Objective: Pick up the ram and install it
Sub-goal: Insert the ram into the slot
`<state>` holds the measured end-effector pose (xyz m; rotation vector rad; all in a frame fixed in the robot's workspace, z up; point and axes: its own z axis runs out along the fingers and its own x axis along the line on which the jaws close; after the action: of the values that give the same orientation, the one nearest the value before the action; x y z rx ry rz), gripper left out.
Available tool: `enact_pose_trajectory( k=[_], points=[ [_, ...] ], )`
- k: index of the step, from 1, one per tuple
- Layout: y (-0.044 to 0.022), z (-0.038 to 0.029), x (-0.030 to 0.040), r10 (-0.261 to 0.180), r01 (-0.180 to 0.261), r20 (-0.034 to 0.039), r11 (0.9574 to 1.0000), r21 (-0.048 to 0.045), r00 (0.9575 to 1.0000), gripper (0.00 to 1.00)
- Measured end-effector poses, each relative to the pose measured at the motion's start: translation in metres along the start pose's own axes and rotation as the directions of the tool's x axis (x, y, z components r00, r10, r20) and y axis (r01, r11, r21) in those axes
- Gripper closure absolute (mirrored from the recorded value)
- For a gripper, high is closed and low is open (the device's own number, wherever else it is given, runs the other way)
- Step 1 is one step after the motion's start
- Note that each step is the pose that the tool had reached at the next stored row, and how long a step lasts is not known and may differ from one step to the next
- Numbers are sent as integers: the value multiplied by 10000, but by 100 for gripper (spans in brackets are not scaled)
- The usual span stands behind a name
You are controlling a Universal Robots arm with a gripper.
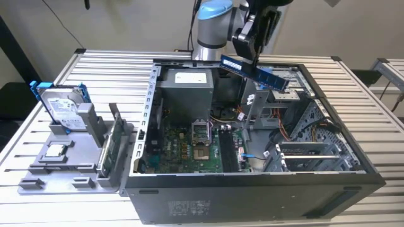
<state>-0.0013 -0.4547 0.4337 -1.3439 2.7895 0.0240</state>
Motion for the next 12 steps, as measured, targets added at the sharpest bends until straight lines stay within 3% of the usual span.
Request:
enact_pose_trajectory(
  k=[12],
  points=[
    [-7,14,7,1028,-1028,-3,9947,48,9947,86]
  ],
)
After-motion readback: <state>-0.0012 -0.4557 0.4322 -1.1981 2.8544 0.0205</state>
